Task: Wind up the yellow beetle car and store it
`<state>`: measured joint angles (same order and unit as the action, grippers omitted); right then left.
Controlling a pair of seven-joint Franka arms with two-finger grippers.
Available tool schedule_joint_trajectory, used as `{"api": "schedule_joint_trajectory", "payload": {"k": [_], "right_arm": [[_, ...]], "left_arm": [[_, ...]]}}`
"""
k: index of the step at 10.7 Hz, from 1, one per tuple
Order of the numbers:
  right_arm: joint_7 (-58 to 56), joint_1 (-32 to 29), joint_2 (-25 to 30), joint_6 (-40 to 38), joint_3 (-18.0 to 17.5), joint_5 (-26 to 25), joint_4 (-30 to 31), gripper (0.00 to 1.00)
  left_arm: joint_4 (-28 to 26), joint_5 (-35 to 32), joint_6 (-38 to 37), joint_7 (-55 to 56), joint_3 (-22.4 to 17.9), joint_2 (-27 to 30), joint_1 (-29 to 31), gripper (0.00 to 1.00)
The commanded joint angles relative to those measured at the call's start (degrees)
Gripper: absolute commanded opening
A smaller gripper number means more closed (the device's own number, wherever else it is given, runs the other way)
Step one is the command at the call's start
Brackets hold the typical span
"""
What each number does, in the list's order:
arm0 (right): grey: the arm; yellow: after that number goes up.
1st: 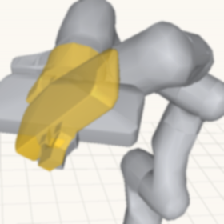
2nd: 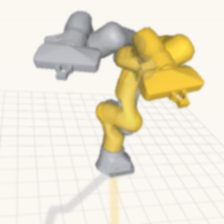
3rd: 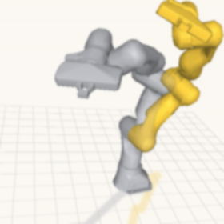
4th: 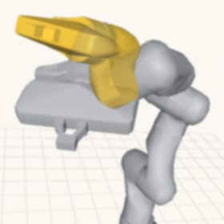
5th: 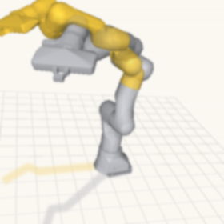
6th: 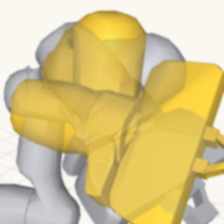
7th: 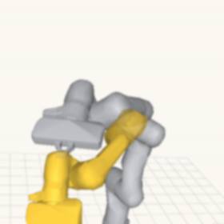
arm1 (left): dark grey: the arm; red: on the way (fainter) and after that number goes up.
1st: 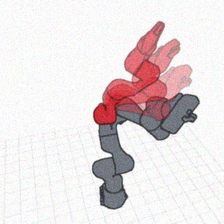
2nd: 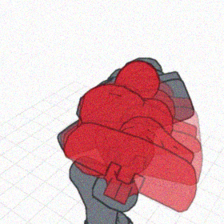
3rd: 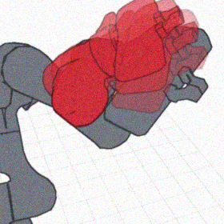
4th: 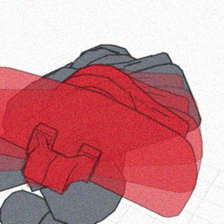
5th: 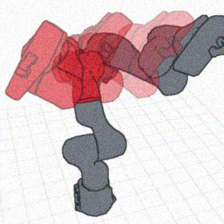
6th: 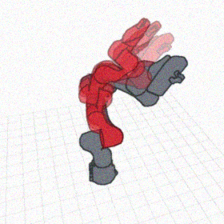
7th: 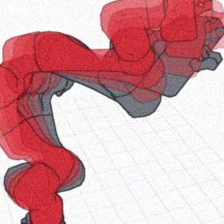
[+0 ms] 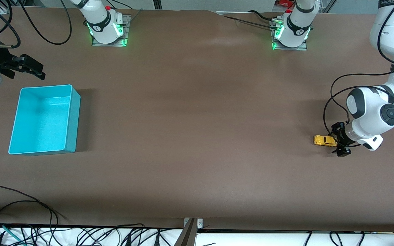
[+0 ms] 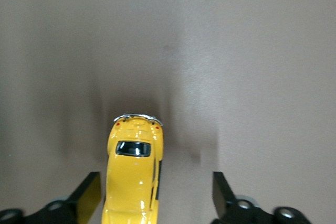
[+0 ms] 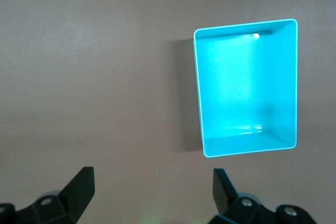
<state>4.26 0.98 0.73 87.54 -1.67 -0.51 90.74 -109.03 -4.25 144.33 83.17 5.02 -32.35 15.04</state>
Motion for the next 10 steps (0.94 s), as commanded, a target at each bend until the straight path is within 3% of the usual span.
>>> {"api": "schedule_joint_trajectory", "payload": {"k": [1, 4, 5, 6, 7, 10], "right_arm": [[-0.30, -0.19, -0.20, -0.35, 0.09, 0.77, -0.83, 1.00], [-0.30, -0.19, -0.20, -0.35, 0.09, 0.86, -0.83, 1.00], [-0.30, -0.19, -0.20, -0.35, 0.09, 0.86, -0.83, 1.00], [-0.30, -0.19, -0.20, -0.35, 0.09, 0.86, -0.83, 1.00], [-0.30, -0.19, -0.20, -0.35, 0.09, 0.86, -0.83, 1.00], [-0.30, -0.19, -0.20, -0.35, 0.09, 0.86, -0.83, 1.00]], "left_arm": [[1.54, -1.20, -1.85, 0.41, 0.08, -0.35, 0.17, 1.00], [1.54, -1.99, -6.40, -0.11, 0.25, -0.61, -1.32, 0.98], [1.54, -1.91, -7.47, -0.12, 0.25, -0.61, -2.19, 0.66], [1.54, -1.82, -7.57, -0.12, 0.34, -0.61, -2.20, 0.17], [1.54, -1.91, -7.66, -0.20, 0.25, -0.61, -2.20, 0.00], [1.54, -1.91, -7.66, -0.20, 0.25, -0.61, -2.20, 0.00]]}}
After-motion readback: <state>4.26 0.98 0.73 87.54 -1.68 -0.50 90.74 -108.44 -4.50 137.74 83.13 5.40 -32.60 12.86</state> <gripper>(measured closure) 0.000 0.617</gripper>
